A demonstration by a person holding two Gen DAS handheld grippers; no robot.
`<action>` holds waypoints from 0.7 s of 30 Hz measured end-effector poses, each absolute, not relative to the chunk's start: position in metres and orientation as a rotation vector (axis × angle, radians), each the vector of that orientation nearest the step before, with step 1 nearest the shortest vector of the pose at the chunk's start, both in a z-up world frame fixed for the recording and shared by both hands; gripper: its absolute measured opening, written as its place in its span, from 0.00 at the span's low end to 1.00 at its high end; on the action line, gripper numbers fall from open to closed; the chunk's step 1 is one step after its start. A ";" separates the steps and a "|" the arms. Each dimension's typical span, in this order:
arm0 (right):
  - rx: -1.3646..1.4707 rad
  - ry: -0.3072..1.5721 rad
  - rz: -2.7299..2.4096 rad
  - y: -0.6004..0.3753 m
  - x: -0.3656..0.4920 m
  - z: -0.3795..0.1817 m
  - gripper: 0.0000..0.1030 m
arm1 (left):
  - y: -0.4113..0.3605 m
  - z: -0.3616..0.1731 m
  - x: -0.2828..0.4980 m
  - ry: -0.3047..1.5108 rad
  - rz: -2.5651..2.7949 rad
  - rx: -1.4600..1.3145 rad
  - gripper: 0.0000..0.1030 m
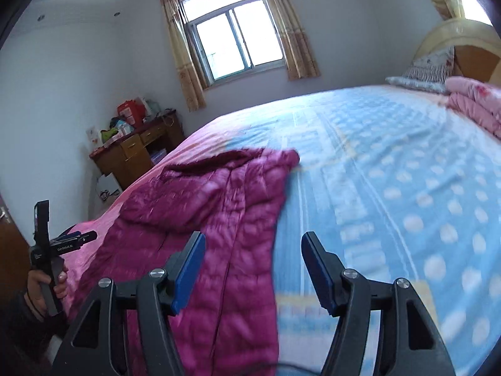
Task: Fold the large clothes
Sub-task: 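Move both open tools back toward the jacket hem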
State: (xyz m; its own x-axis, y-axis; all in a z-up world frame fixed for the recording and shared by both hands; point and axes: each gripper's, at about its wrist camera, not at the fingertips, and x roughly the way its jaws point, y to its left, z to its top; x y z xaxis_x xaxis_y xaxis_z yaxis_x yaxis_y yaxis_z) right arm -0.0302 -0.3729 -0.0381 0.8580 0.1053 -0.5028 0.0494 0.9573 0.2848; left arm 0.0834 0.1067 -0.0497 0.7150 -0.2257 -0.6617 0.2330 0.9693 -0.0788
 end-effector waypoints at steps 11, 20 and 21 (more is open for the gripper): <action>0.351 0.735 0.096 -0.362 -0.099 -0.078 0.63 | 0.137 -0.091 0.012 0.809 -0.301 -0.055 1.00; 0.369 0.485 0.118 -0.400 -0.177 0.019 0.65 | 0.137 -0.109 -0.013 0.820 -0.330 -0.013 1.00; 0.380 0.519 0.112 -0.401 -0.170 0.012 0.65 | 0.137 -0.109 -0.016 0.822 -0.345 -0.016 1.00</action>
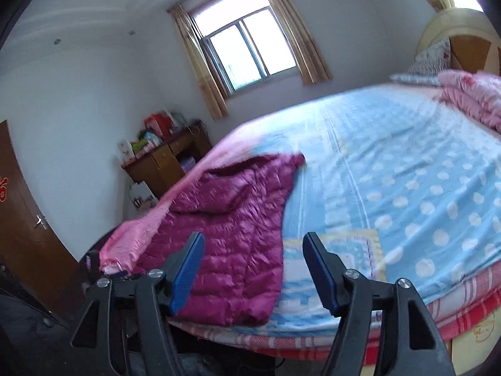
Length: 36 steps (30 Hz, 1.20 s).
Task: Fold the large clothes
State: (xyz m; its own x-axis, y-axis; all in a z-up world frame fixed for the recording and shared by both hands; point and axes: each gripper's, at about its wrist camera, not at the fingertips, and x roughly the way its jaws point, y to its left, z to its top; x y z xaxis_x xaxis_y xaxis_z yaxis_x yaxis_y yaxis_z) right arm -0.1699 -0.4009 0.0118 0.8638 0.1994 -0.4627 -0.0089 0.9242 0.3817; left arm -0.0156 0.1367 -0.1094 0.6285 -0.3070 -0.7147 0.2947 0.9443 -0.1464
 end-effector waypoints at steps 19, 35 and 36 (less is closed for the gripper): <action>0.442 0.939 0.212 -0.336 -0.091 -0.127 0.29 | 0.145 -0.125 -0.025 0.886 -0.476 -0.171 0.34; 0.556 0.668 0.310 -0.363 -0.023 -0.031 0.16 | 0.147 -0.015 0.065 0.761 -0.494 -0.264 0.08; 0.543 0.663 0.304 -0.363 -0.013 -0.026 0.16 | 0.147 -0.012 0.076 0.759 -0.487 -0.270 0.08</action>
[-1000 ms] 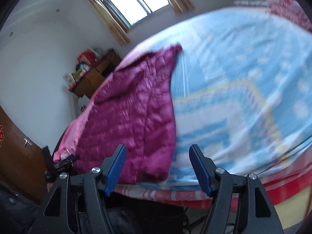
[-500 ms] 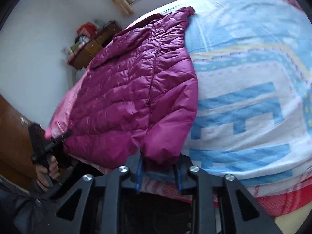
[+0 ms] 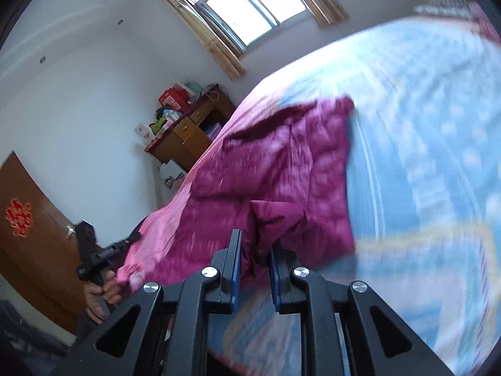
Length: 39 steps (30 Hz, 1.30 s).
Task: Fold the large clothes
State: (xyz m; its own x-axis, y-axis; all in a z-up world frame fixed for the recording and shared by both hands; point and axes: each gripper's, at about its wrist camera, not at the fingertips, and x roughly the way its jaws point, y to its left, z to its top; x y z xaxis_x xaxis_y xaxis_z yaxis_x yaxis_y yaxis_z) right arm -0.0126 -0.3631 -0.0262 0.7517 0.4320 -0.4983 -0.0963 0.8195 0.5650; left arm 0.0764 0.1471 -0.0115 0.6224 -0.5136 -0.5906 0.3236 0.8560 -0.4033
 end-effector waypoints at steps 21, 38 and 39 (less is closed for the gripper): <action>0.574 0.658 0.085 -0.402 0.178 -0.055 0.16 | 0.206 -0.038 0.103 0.779 -0.376 -0.138 0.75; 0.556 0.690 0.214 -0.405 -0.023 -0.044 0.79 | 0.148 -0.056 0.067 0.755 -0.495 -0.118 0.83; 0.541 0.633 0.222 -0.407 -0.039 -0.028 0.79 | 0.148 -0.055 0.066 0.753 -0.495 -0.120 0.83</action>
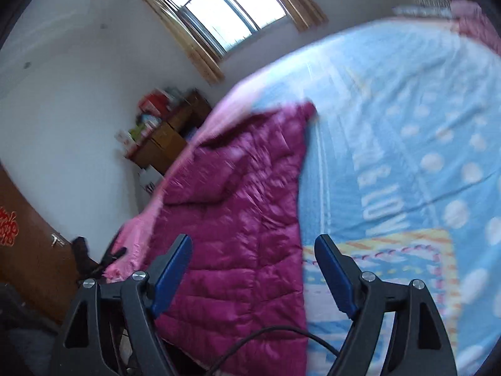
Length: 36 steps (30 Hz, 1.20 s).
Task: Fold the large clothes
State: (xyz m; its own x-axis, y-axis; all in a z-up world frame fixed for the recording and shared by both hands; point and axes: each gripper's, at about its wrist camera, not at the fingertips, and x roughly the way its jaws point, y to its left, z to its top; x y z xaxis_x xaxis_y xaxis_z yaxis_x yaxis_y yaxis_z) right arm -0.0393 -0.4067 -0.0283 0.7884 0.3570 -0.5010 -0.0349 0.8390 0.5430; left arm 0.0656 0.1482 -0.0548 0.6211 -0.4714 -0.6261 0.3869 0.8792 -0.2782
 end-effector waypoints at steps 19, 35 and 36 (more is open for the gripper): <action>0.454 1.058 0.367 -0.358 -0.040 -0.126 0.79 | 0.163 -0.049 0.052 0.731 -0.423 -0.165 0.83; 0.831 0.802 0.628 -0.351 0.029 -0.056 0.15 | 0.201 -0.040 0.075 0.703 -0.328 -0.214 0.83; 0.871 0.769 0.621 -0.353 0.041 -0.052 0.15 | 0.204 -0.039 0.077 0.701 -0.325 -0.221 0.83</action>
